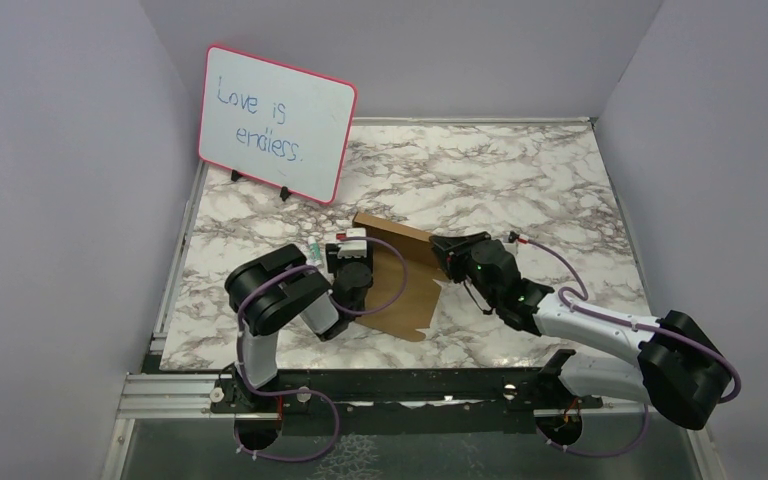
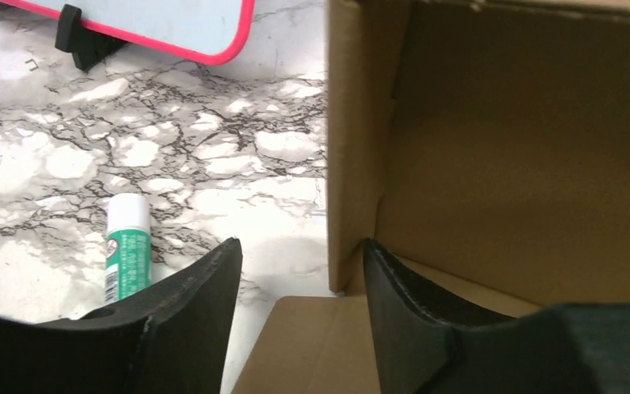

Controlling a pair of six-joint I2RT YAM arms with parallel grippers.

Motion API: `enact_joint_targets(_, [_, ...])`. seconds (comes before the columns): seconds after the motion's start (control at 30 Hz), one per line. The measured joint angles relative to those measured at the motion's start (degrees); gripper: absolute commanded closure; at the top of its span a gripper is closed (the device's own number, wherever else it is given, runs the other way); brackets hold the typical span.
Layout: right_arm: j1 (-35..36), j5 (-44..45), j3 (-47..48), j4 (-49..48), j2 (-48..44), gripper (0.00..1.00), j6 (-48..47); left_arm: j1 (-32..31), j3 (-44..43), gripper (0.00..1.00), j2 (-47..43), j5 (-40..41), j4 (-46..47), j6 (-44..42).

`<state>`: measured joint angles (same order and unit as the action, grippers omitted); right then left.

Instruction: Fold the paper box

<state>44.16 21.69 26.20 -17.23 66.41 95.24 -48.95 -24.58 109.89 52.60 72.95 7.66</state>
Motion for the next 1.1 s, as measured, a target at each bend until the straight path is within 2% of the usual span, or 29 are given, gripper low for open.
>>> enact_joint_targets(0.23, [0.0,0.8,0.0,0.4,-0.3,0.37,-4.1,0.2,6.2,0.25,-11.5,-4.5,-2.9,3.6])
enact_joint_targets(0.43, [0.0,0.4,0.0,0.6,-3.1,0.25,-11.6,0.2,9.9,0.19,-26.9,-9.3,-13.6,8.4])
enact_joint_targets(0.6, [0.0,-0.7,0.1,1.8,-9.7,0.19,-23.8,1.9,10.0,0.14,-40.3,-14.8,-25.5,12.0])
enact_joint_targets(0.73, [0.0,-1.2,2.4,7.1,-14.3,0.11,-37.1,8.1,9.9,0.11,-50.4,-22.0,-36.2,15.9])
enact_joint_targets(0.87, [0.0,-1.5,6.4,12.4,-15.1,0.1,-50.6,16.5,9.2,0.1,-56.1,-29.0,-42.8,20.5])
enact_joint_targets(1.1, [-0.7,-1.7,7.7,18.1,-13.7,0.14,-67.9,21.0,4.7,0.1,-56.2,-38.5,-48.8,25.7])
